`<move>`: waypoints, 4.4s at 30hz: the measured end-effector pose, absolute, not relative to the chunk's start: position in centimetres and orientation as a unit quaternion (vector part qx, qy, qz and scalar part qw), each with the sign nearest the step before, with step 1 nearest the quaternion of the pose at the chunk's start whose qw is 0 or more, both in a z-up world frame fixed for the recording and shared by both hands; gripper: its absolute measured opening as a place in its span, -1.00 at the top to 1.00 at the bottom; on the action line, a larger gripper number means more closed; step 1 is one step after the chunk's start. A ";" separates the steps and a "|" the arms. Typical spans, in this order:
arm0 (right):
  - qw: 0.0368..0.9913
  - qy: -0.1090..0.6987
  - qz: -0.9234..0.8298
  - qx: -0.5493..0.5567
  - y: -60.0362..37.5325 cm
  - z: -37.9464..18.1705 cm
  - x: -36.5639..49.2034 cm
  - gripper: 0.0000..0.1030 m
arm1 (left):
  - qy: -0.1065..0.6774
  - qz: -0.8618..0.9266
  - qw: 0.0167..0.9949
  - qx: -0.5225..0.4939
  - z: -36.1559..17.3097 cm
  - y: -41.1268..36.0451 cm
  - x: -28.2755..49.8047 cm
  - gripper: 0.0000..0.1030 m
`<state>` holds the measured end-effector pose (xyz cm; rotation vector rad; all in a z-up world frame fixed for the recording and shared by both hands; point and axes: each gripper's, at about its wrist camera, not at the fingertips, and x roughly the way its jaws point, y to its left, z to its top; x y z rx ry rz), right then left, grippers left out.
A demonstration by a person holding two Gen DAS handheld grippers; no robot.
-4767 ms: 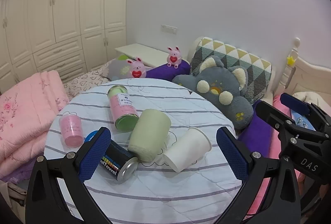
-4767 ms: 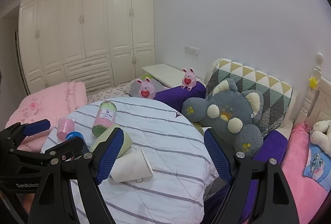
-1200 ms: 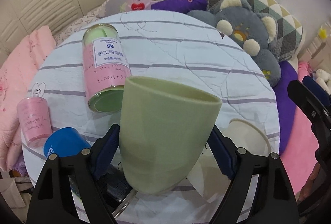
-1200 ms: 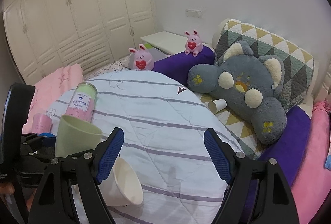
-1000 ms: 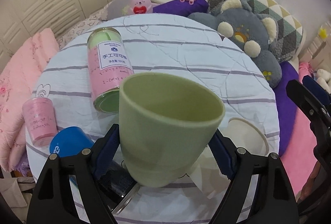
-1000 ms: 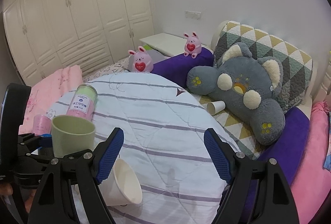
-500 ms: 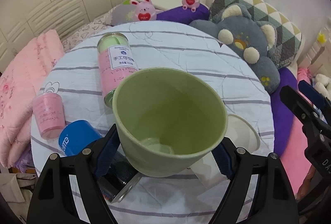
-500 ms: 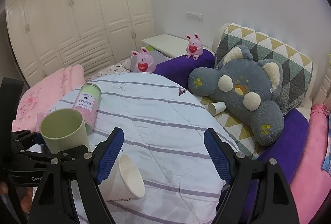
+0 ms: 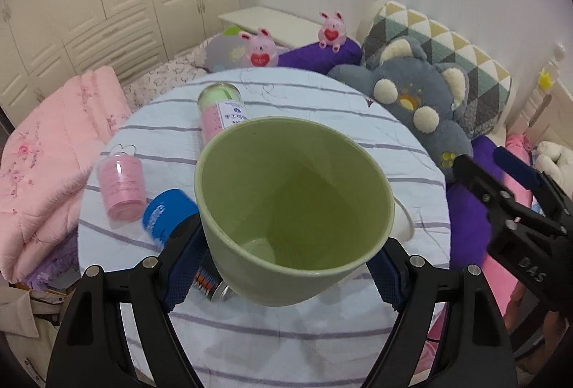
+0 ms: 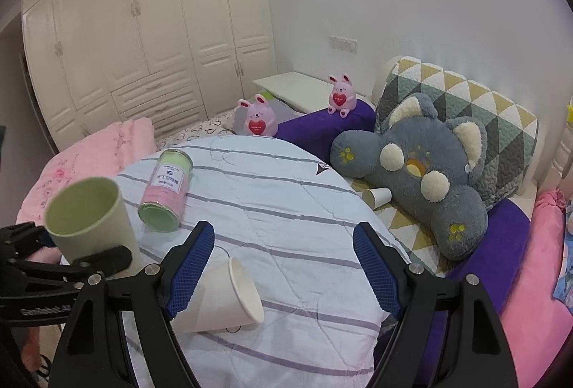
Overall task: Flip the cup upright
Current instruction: 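Lift the green mug with the left gripper and rotate it rim-up, then lower the green mug onto the table and open the left gripper, then grasp the green mug with the right gripper beside the left gripper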
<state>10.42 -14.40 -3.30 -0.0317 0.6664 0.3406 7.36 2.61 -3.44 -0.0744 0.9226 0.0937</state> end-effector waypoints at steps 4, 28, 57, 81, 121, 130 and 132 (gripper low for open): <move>0.931 0.324 0.166 -0.020 -14.5 -3.1 9.4 -0.57 | 0.439 0.046 0.897 -0.031 -2.8 2.1 5.5 -0.61; 0.913 0.371 0.165 -0.038 -15.6 -5.5 7.9 -0.57 | 0.545 0.010 0.837 -0.049 -11.0 -1.2 3.3 -0.60; 0.921 0.353 0.164 -0.036 -13.3 -4.3 6.9 -0.57 | 0.476 0.017 0.878 -0.052 -8.7 1.6 4.0 -0.96; 0.937 0.311 0.158 -0.012 -12.0 -1.8 -0.2 -0.57 | 0.368 -0.009 0.928 -0.056 -5.2 4.6 -3.7 -0.99; 0.790 0.548 0.254 0.107 -8.7 -11.3 7.3 -0.61 | 0.466 -0.014 0.885 0.006 -11.0 3.0 -0.8 -0.99; 0.717 0.601 0.310 0.171 -6.5 -14.0 10.3 -0.62 | 0.481 -0.016 0.876 0.003 -11.8 3.1 0.1 -1.00; 0.698 0.610 0.324 0.191 -6.3 -14.8 10.7 -0.62 | 0.483 -0.015 0.876 -0.004 -11.9 3.5 0.3 -1.00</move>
